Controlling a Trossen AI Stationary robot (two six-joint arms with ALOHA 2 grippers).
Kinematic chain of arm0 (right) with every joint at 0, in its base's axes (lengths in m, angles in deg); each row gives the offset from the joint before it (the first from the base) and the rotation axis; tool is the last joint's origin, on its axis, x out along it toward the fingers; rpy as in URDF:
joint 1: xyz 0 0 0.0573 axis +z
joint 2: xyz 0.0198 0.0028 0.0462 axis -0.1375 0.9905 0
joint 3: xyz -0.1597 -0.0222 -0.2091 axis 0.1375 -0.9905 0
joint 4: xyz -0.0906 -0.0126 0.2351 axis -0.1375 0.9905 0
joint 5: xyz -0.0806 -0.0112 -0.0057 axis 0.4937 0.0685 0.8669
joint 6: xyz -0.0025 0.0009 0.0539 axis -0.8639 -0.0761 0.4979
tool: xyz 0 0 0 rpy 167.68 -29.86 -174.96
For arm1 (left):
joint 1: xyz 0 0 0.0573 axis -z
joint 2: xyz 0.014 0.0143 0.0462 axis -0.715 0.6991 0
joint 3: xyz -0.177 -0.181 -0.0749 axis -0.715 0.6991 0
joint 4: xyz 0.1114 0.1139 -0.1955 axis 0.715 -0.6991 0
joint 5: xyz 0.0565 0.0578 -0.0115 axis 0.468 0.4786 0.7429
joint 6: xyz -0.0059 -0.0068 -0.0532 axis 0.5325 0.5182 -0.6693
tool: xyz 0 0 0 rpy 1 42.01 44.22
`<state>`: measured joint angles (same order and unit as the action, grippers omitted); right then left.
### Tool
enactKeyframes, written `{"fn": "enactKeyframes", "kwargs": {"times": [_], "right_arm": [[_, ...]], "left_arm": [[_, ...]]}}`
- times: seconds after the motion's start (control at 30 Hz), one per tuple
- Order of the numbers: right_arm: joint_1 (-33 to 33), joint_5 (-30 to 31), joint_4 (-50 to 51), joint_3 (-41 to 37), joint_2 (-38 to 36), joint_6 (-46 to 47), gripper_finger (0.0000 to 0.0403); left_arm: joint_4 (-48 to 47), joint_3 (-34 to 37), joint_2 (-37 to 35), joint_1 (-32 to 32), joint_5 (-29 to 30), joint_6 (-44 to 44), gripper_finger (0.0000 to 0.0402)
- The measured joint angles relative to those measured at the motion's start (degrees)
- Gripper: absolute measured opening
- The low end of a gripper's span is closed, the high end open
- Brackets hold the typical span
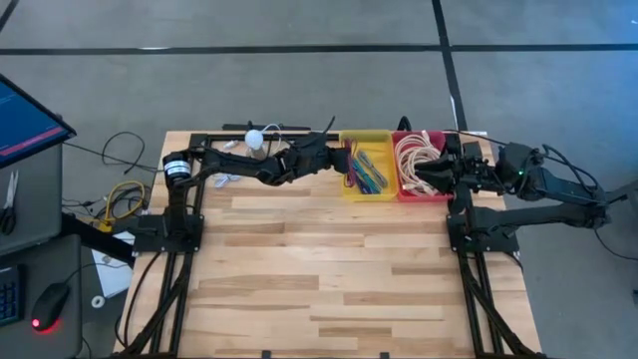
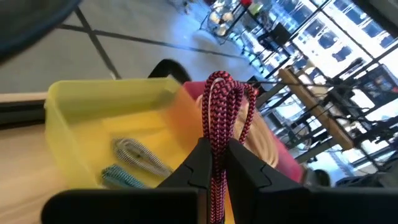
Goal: Pick & Place USB Port
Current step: Put the pink charger cable into the yellow bin
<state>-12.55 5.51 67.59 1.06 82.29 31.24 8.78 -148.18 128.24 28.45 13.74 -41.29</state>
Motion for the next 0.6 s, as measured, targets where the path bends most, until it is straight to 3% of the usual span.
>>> {"fn": "enactKeyframes", "kwargs": {"times": [0.4, 0.6], "right_arm": [[0.0, 0.3, 0.0, 0.0, 0.0, 0.0, 0.0091], [0.0, 0.3, 0.0, 0.0, 0.0, 0.0, 0.0091]], "left_arm": [[-0.5, 0.0, 0.7, 0.0, 0.8, 0.4, 0.0023], [-0.5, 0.0, 0.7, 0.2, 0.8, 0.0, 0.0059]]}}
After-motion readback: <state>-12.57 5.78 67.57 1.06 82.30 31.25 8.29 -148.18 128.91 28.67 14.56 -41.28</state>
